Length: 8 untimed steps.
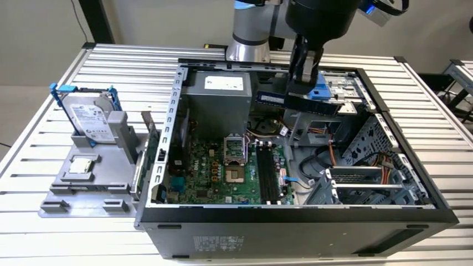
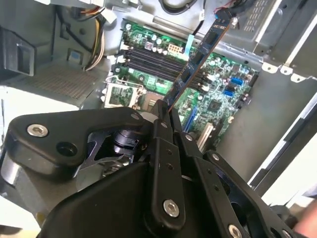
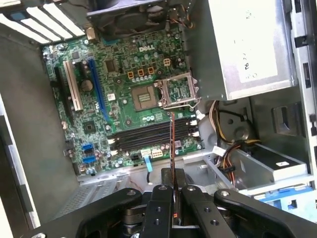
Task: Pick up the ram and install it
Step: 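Pick up the ram and move it above insertion slot, then insert the ram into the slot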
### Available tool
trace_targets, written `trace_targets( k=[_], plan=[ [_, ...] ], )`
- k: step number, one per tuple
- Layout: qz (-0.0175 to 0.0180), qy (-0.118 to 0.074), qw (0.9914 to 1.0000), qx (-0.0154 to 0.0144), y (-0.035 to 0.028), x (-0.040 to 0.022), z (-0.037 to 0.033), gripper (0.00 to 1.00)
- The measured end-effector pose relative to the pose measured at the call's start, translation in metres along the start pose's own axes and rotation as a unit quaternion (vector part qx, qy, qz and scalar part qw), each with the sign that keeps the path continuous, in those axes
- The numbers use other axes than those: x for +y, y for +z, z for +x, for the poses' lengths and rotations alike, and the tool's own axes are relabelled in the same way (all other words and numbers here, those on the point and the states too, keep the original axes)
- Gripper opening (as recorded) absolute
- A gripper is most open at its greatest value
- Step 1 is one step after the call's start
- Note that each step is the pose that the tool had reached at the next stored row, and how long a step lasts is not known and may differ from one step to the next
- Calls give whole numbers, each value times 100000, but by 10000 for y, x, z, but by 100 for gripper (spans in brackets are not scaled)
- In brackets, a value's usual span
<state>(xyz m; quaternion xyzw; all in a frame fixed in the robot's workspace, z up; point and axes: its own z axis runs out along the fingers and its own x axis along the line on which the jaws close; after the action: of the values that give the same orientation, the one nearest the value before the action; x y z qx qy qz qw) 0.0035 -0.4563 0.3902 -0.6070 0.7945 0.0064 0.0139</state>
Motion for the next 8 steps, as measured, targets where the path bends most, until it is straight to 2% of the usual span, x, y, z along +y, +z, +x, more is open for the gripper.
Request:
trace_targets(
  k=[4, 8],
  plan=[
    [92, 3030, 99954, 20, 0, 0, 0, 0],
    [178, 5898, 99826, 40, 0, 0, 0, 0]
  ],
)
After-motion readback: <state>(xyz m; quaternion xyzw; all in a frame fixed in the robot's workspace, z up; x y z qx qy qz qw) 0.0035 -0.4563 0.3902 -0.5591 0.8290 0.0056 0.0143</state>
